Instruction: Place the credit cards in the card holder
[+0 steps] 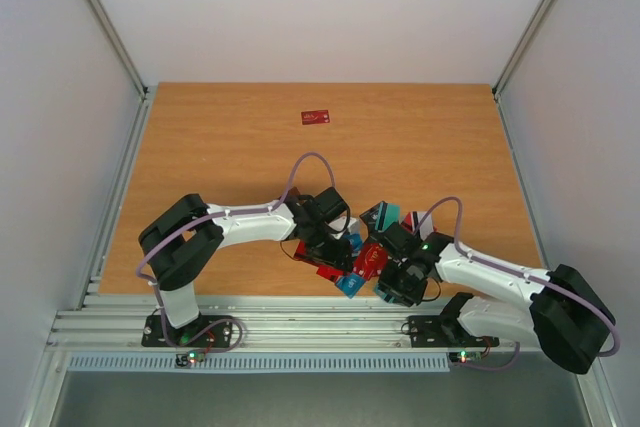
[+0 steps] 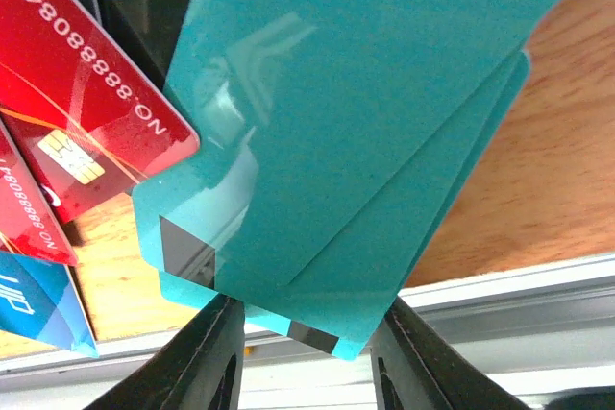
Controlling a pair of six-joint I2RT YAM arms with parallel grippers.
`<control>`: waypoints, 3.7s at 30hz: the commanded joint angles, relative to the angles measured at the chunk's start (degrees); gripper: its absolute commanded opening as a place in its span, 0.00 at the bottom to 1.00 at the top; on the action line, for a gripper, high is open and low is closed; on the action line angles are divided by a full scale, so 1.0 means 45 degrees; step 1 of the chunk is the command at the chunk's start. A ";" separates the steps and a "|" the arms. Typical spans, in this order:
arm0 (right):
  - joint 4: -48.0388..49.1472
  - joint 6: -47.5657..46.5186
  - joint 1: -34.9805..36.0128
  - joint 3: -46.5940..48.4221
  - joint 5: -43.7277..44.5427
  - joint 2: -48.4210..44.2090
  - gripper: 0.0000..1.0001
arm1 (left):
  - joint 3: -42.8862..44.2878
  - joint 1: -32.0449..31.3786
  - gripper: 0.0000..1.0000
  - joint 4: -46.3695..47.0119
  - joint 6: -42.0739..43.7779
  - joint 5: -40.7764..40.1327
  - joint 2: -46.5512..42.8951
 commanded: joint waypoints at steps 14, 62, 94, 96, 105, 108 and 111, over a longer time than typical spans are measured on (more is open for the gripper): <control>-0.2223 -0.1012 0.0098 0.0904 0.1230 -0.0981 0.23 | -0.0075 -0.0048 0.29 0.0631 -0.0198 0.0132 -0.0343; -0.0512 -0.5739 -0.2483 0.5387 -0.1785 -0.2270 0.01 | -0.1160 0.1980 0.42 0.1451 -0.2554 0.0818 -0.4794; 0.5222 -0.4644 -0.3552 0.6197 -0.6557 -0.1800 0.01 | -0.3089 0.4622 0.39 0.9858 -0.7501 0.5131 -0.7048; 0.5285 -0.4618 -0.3554 0.6129 -0.6487 -0.1820 0.01 | -0.3073 0.4620 0.30 1.0029 -0.7577 0.5242 -0.6946; 0.5308 -0.4397 -0.3554 0.5722 -0.5723 -0.2100 0.01 | -0.3281 0.4492 0.26 1.1139 -0.8506 0.5467 -0.6688; 0.5316 -0.4314 -0.3556 0.5622 -0.5593 -0.2151 0.01 | -0.3434 0.4437 0.31 1.1261 -0.8562 0.5453 -0.6778; 0.5287 -0.4300 -0.3556 0.5585 -0.5528 -0.2132 0.01 | -0.3574 0.4430 0.31 1.1377 -0.8677 0.5411 -0.6866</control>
